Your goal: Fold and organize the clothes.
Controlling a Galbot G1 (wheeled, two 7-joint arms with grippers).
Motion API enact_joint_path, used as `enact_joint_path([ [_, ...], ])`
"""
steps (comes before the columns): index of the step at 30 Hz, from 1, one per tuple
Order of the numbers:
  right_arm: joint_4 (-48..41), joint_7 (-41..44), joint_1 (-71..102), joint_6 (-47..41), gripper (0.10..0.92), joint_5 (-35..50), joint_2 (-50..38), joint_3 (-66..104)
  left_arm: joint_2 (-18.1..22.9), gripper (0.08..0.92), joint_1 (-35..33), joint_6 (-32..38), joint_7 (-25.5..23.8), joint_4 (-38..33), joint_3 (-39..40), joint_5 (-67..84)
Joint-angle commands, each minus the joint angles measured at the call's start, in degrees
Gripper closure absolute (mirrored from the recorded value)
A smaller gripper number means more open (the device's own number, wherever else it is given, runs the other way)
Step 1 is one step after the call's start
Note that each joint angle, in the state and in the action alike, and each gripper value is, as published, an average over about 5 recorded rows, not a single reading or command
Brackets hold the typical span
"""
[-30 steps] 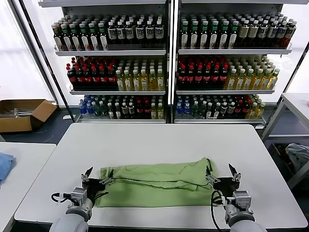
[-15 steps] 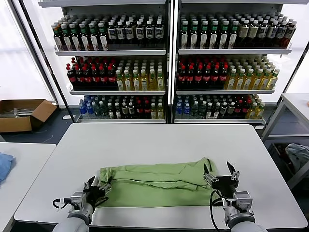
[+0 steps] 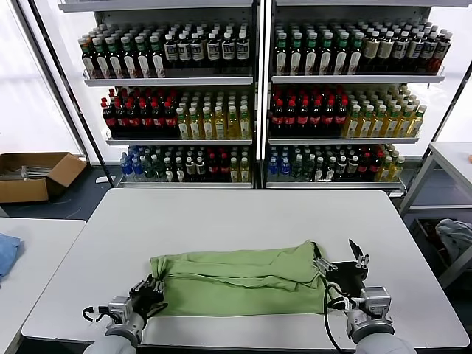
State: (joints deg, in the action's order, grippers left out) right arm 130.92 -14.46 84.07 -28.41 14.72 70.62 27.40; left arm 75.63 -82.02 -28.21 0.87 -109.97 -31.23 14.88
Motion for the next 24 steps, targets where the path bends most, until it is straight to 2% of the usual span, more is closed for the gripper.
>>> enact_joint_path([
  [1,-0.1,-0.2,-0.5,-0.1,0.203,0.4,-0.3,0.5,-2.7,0.773,0.9,0.6,-1.0,0.6,-4.4,1.2],
  [6,-0.4,-0.4,-1.4,-0.3,0.203,0.7,-0.6,0.3,-10.9,0.888,2.6,1.3,-1.8,2.6,-13.7,3.8],
  [11,-0.7,-0.5,-2.8,-0.8,0.203,0.9,-0.6,-0.6,-21.9,0.897,5.0,1.9,-2.8,7.6,-24.7,7.0],
  [16,-1.1,-0.6,-3.8,-1.0,0.203,0.9,-0.2,-1.8,-29.3,0.897,5.9,1.7,-3.5,11.6,-31.0,9.9],
  [19,-1.2,-0.7,-4.4,-1.2,0.203,0.8,0.1,-2.2,-29.5,0.897,4.7,1.6,-3.7,8.8,-30.4,9.9],
  [24,-0.5,-0.7,-4.7,-1.7,0.203,0.6,0.3,-2.2,-23.6,0.897,3.0,0.6,-3.1,-0.7,-21.7,7.3],
])
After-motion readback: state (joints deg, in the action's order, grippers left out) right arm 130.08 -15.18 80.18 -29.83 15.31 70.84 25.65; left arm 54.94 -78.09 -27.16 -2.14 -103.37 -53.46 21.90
